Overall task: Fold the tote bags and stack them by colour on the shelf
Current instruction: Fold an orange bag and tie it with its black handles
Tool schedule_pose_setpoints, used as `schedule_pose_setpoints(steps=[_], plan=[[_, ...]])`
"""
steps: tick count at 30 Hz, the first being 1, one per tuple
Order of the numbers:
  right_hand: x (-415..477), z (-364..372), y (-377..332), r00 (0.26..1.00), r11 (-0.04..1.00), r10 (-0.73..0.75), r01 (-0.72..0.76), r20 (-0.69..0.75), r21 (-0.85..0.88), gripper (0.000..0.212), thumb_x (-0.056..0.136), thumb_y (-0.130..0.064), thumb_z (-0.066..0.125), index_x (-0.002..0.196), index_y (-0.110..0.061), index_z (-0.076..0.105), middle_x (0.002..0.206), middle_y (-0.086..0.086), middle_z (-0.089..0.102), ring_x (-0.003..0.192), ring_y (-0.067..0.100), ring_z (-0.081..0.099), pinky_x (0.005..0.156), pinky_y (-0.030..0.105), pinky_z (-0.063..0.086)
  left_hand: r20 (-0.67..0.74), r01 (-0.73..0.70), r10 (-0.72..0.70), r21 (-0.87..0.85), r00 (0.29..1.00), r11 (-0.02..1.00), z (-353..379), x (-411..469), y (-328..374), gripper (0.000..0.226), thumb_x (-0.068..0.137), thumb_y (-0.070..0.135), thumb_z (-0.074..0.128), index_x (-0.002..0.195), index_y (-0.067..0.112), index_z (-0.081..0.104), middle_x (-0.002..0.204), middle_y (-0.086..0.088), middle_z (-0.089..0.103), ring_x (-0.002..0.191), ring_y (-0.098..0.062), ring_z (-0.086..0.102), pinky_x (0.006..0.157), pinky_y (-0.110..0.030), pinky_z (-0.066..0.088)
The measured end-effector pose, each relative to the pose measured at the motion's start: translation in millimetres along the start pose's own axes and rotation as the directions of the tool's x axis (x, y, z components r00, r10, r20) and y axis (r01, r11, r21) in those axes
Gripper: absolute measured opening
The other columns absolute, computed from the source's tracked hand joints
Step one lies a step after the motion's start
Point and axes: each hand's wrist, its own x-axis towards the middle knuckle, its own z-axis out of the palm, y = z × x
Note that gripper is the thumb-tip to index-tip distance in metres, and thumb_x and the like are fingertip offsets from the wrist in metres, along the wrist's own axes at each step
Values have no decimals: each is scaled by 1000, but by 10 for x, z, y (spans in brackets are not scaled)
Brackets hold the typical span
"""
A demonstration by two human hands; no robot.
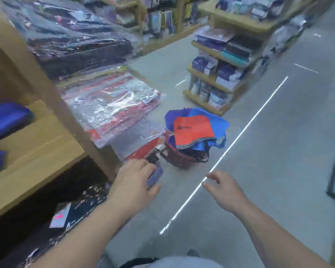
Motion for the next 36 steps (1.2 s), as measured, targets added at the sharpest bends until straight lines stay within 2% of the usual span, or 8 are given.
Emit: schedule_pose_setpoints(steps=[6,12,17,20,23,27,34,36], plan=[[229,-841,1111,989,983,149,-149,-7,-111,43,89,-48,67,125,-24,64,132,2,61,122,23,57,100,31,43,287,108,-117,47,951,993,677,803,807,54,79,60,54,117,23,62,113,2,59,108,-29,54,93,-37,45],[884,-1201,1600,986,973,166,-158,34,-168,45,89,-50,65,126,-25,62,133,5,59,125,27,54,104,35,44,396,177,-212,123,894,976,1118,1708,1015,55,75,59,52,118,27,63,113,-1,62,111,-29,56,93,-38,48],[1784,-1414,1726,981,963,180,-160,75,-217,46,91,-52,63,129,-24,60,135,1,55,126,25,51,103,35,44,416,201,-220,90,882,975,1608,2678,935,46,84,46,64,124,25,61,120,-2,61,116,-27,55,95,-36,47],[2417,-1614,1728,976,962,204,-186,73,-202,44,92,-48,63,129,-24,60,135,2,55,126,25,50,103,35,43,437,219,-234,85,868,972,1905,3340,747,41,83,51,63,113,23,62,107,-1,59,105,-27,57,90,-37,48],[2974,-1800,1664,968,957,233,-210,98,-198,42,92,-47,63,128,-25,60,133,2,55,123,25,52,102,35,44,488,253,-274,109,829,961,2101,3955,555,47,80,58,57,113,25,61,103,0,57,102,-25,58,88,-40,50],[3715,-1981,1566,958,957,237,-201,162,-206,43,93,-47,63,129,-23,60,134,2,56,121,23,54,100,34,45,540,365,-345,73,768,928,2270,4652,386,57,75,62,50,119,28,60,110,0,59,106,-26,57,90,-43,51],[5145,-1915,1575,920,971,213,-162,330,-175,35,92,-41,65,119,-18,67,114,0,60,112,22,59,92,33,47,531,553,-509,89,677,828,2728,5359,26,53,83,49,66,128,21,60,118,-6,59,112,-29,55,95,-41,48],[5610,-1768,1681,901,973,206,-146,382,-179,36,90,-43,65,117,-19,66,117,0,63,109,21,60,88,32,46,499,619,-580,106,644,778,2907,5493,-132,55,81,49,70,126,19,60,119,-8,61,111,-31,57,93,-42,50]])
